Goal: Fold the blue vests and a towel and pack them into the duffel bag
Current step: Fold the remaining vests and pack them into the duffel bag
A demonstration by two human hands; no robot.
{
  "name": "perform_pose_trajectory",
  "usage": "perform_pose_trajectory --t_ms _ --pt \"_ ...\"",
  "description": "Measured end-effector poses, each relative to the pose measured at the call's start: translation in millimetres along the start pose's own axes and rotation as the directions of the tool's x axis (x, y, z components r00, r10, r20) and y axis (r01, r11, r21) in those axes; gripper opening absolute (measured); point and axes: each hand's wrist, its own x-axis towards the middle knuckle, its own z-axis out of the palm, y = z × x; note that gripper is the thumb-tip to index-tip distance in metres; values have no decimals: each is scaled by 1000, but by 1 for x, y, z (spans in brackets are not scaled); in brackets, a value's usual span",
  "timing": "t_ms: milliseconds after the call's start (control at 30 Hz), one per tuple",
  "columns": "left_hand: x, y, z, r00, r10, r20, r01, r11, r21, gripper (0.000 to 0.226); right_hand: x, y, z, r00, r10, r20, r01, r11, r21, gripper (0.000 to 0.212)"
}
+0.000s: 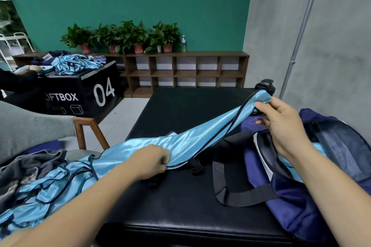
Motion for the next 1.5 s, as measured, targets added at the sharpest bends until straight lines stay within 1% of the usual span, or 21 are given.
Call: perform_pose_trajectory --t_ms 67,133,200,300,433,533,667,733,800,833,933,967,1033,1067,1133,1200,1267,1333,1400,1467,1500 --pt "-4 1 -6 999 -7 -47 4 998 -56 16 -1 -7 -8 1000 -6 -2 6 1000 -23 14" --pt "-8 2 -20 992 -22 -124 2 988 -156 18 0 -17 -17 1000 -18 -7 17 998 -66 13" --pt "-15 4 -40 980 -42 -194 -12 964 -267 19 2 -32 -23 999 -29 -15 27 995 -96 13" --pt "-25 9 -71 968 -65 -241 -42 910 -413 15 9 -63 -27 997 -55 -46 50 994 -100 13" --pt "-38 14 -109 941 -101 -324 -86 853 -514 10 18 -108 -23 991 -122 -61 112 982 -151 13" --pt "-49 21 -135 931 -53 -362 -139 864 -485 4 23 -138 -17 986 -157 -56 145 973 -182 14" --pt "-62 21 -167 930 41 -366 -186 910 -371 19 29 -173 -9 980 -195 -30 183 954 -239 14" --pt "-67 18 -179 935 47 -352 -173 926 -335 21 31 -187 -4 979 -202 -23 191 951 -244 26" --pt "-69 16 -188 934 42 -355 -157 941 -301 14 31 -201 3 979 -202 0 195 948 -253 40" --pt "-70 16 -193 933 43 -359 -151 948 -279 10 31 -206 6 978 -206 15 202 943 -265 43" --pt "-72 16 -205 935 33 -353 -113 971 -210 12 30 -221 18 974 -220 54 225 915 -336 53" --pt "-73 18 -209 937 33 -347 -104 976 -189 11 31 -224 22 972 -224 70 234 909 -346 53" --pt "-77 28 -216 941 47 -336 -105 982 -159 5 29 -231 33 966 -243 86 257 891 -374 37" --pt "-79 36 -219 941 61 -332 -116 982 -149 9 26 -235 39 962 -257 92 272 877 -395 29" --pt "-81 55 -226 940 87 -331 -150 974 -169 20 20 -241 52 948 -291 131 318 837 -444 29" --pt "-82 73 -234 929 111 -353 -202 952 -232 19 17 -240 64 935 -303 187 356 789 -501 30" --pt "-81 94 -242 911 117 -396 -251 918 -308 12 14 -236 74 926 -288 243 376 751 -543 24" --pt "-78 116 -251 889 105 -446 -309 856 -415 20 10 -231 86 912 -281 298 405 726 -555 24" --pt "-74 137 -260 879 70 -472 -358 752 -554 28 6 -225 96 896 -283 343 438 690 -576 24" --pt "-68 153 -268 900 45 -434 -365 623 -692 37 0 -221 104 877 -284 388 474 652 -592 22" --pt "-66 158 -270 905 47 -424 -368 586 -722 39 -2 -220 107 868 -283 408 488 640 -594 21"
